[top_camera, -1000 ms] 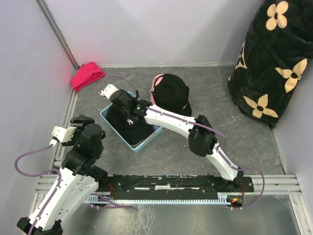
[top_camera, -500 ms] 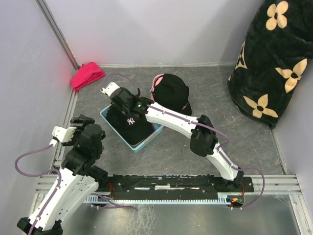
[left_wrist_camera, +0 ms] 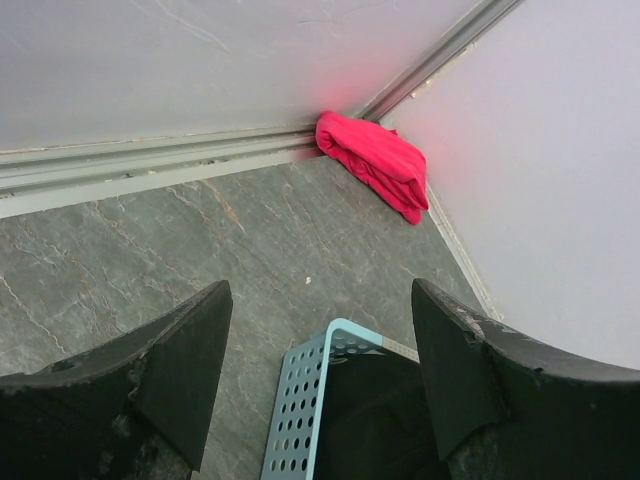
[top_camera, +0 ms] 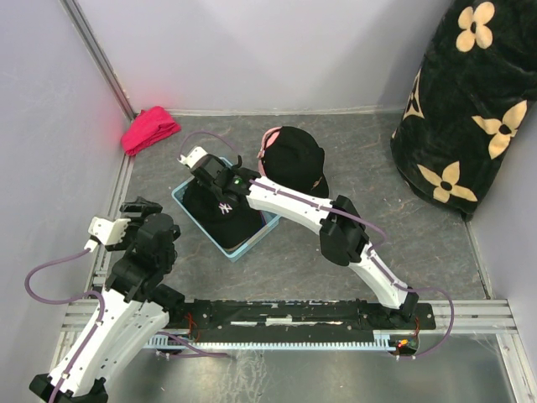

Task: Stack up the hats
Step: Pick up the hat from the bin.

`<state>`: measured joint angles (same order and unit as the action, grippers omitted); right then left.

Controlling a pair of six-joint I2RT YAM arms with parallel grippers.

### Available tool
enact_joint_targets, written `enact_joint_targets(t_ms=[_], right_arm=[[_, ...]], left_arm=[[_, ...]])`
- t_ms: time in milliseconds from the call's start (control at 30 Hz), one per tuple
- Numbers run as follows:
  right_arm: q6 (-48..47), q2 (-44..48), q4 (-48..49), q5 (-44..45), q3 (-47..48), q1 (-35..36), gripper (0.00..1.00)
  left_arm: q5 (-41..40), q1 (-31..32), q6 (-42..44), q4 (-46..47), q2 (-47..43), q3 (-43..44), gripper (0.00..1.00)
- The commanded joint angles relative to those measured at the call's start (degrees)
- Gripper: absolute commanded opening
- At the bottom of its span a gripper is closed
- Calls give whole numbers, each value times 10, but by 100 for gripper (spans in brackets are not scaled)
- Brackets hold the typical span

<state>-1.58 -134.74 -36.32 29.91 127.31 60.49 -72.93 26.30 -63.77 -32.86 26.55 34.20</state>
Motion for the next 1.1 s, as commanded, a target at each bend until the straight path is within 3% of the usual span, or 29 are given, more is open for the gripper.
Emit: enact_joint_targets(t_ms=[0,100,333,567,1067], right_arm=[[14,1,-3,-7,25,-4,23],[14,17,15,-10,7,-4,12],[19,70,54,-26,-35,-3,6],[32,124,97,-46,-82,-3,4],[33,169,106,-58,-65,-2,2]], left_arm=[[-10,-3,-12,20,-4,-3,79],[-9,-3,-9,24,-3,-4,79],[-5,-3,-7,31,4,-4,79],[0,-3,-10,28,3,-4,79],[7,-3,-17,24,2,-5,79]])
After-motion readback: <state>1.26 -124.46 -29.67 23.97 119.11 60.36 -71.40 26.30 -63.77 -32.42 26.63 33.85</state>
